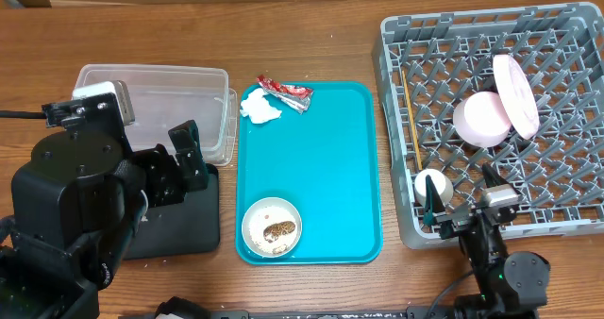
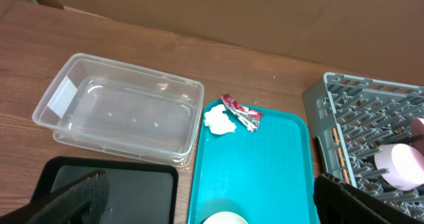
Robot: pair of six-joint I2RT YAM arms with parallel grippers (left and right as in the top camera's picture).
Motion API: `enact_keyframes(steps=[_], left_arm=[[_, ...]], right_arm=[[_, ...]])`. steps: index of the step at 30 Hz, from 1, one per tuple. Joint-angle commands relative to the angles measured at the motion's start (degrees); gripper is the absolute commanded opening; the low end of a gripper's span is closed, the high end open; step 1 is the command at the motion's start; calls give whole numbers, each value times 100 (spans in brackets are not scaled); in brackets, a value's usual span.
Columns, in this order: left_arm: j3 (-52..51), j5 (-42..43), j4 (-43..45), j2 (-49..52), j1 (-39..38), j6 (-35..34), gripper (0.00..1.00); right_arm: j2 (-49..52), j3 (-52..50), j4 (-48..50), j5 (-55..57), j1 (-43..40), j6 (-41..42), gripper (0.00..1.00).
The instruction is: Sort waste into correct bins and load items into the dishwasher
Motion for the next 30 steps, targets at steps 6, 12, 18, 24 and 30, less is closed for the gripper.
enact_keyframes(steps=[6, 12, 18, 24, 30], left_arm=[[13, -81, 15, 13, 22, -55, 100], [13, -81, 15, 13, 22, -55, 100], [13, -81, 15, 15, 22, -55, 100], [13, -81, 15, 13, 22, -55, 100], [13, -81, 15, 13, 22, -55, 100]], right_arm=[[-96, -977, 1272, 59, -79, -24, 100], [-96, -957, 1226, 144, -68, -24, 100], [-94, -957, 1062, 138, -17, -22, 100], [-81, -955, 960, 140, -17, -22, 100], [-81, -955, 960, 142, -17, -22, 100]])
